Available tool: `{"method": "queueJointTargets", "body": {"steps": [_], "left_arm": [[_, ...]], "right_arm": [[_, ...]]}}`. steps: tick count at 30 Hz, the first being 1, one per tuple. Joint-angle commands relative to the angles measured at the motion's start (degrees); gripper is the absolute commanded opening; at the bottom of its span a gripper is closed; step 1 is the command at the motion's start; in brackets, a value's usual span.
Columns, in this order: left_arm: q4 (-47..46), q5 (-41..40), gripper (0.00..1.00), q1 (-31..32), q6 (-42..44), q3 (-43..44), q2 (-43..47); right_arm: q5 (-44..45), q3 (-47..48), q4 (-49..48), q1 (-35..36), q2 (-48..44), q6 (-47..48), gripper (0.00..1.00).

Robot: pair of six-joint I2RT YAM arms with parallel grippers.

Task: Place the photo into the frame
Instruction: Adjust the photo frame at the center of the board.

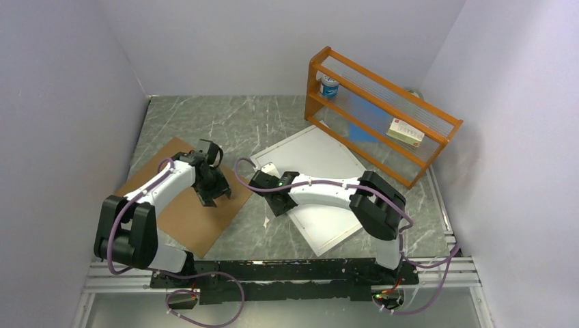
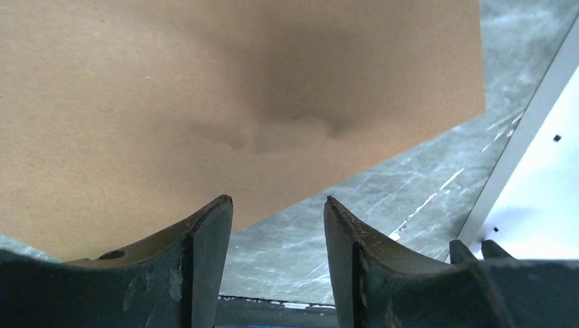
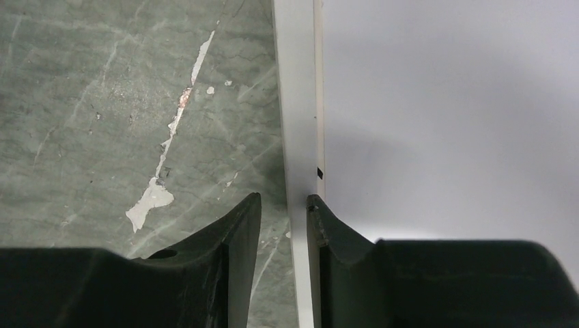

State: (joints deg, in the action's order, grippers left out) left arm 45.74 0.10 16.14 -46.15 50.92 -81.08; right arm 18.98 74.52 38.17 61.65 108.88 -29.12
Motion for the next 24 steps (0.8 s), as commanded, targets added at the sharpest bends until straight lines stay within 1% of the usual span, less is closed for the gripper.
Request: {"method": "queueJointTargets", "body": {"steps": [1, 4, 9, 13, 21, 24], "left_arm": [[0.56, -0.67, 0.59, -2.69, 1.24, 0.07, 1.56], [0.39, -0.71, 0.6, -4.19, 1.99, 0.22, 1.16], [0.07, -0.63, 0.62, -6.73, 3.28, 0.41, 0.9], [0.05, -0.63, 0.64, -8.6, 3.85, 0.28, 1.23], [-0.11, -0.63, 0.66, -12.3, 4.89, 0.21, 1.45], [-0.08, -0.63, 0.66, -13.63, 5.58, 0.6, 1.17]], "right_arm": [[-1.01, 1.25, 0.97, -0.34, 1.21, 0.17, 0.33], [-1.02, 1.69, 1.25, -0.3, 1.51, 0.23, 0.32], [3.12, 2.44, 3.05, -0.3, 1.17, -1.37, 0.41], [5.53, 2.59, 3.73, -0.3, 0.84, -1.99, 0.43], [-1.12, 1.22, 0.87, -0.56, 1.08, 0.76, 0.3], [-3.02, 0.57, -0.65, -0.43, 0.2, 1.97, 0.23]]}}
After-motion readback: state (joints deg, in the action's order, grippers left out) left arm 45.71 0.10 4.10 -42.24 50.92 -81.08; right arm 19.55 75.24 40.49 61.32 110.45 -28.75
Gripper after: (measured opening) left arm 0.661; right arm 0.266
